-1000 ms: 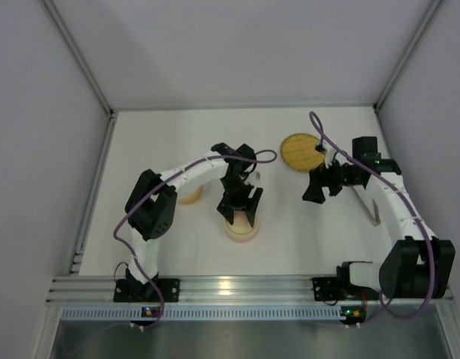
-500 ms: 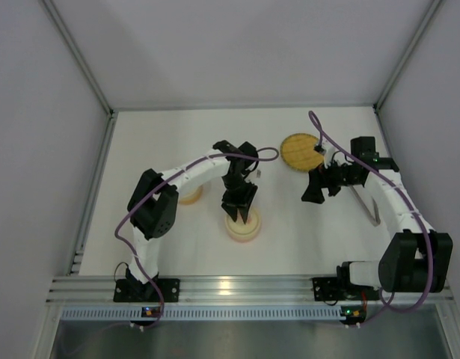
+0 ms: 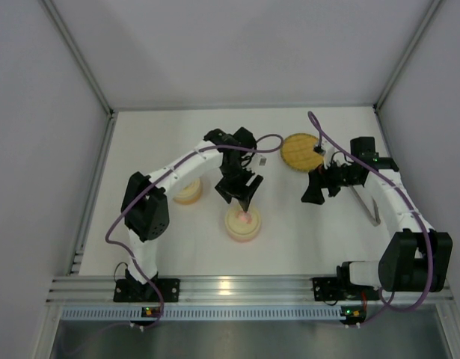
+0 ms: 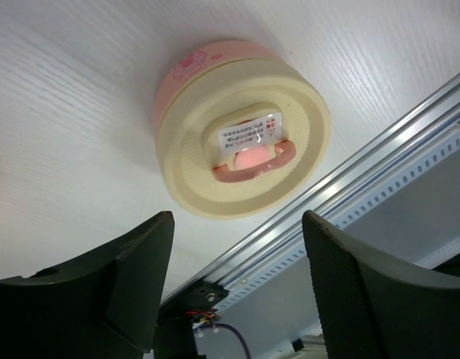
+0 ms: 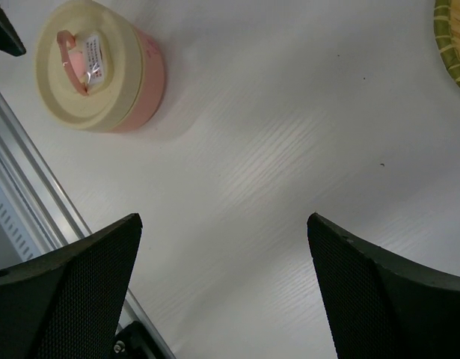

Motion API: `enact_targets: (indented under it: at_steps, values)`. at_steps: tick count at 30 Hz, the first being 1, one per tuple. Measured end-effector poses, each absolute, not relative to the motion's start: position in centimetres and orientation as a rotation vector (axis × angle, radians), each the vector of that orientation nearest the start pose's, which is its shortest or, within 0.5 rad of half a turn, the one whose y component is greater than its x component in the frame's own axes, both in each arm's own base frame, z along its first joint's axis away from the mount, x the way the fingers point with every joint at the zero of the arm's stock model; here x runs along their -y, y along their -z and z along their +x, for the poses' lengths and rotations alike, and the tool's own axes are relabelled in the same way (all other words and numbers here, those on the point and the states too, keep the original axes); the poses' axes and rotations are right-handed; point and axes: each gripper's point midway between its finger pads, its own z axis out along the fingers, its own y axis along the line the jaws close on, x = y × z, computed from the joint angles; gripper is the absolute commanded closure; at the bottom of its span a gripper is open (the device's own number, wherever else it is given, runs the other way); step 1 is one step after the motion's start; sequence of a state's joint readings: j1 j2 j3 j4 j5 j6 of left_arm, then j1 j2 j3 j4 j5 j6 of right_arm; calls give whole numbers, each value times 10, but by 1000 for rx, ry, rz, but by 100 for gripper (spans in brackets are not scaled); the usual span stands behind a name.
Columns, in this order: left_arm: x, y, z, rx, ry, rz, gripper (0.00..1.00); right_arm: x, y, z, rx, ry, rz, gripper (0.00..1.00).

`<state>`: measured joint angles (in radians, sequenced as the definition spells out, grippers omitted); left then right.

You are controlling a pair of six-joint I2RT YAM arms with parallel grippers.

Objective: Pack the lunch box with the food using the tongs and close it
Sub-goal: Adjust the box lid on the packing box.

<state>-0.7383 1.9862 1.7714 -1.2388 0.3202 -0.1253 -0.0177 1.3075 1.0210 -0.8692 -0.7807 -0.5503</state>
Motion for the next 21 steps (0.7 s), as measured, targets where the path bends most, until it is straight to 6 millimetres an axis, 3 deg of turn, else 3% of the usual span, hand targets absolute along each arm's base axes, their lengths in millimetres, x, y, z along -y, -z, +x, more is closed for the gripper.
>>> enact_targets:
  at_steps: [2, 6, 8, 14, 21]
  values:
    - [286, -133, 238, -2895, 527, 1008, 13, -104, -147, 258, -2278, -814, -838, 9]
    - [284, -158, 252, -2817, 496, 979, 17, -104, -147, 258, -2280, -820, -836, 9]
    - [285, -159, 254, -2803, 508, 986, 22, -104, -147, 257, -2278, -824, -836, 8]
    - [285, -145, 233, -2618, 677, 1251, 21, -104, -143, 253, -2286, -838, -828, 8]
    - [296, -183, 221, -2117, 836, 1570, 22, -94, -142, 255, -2297, -825, -781, 8]
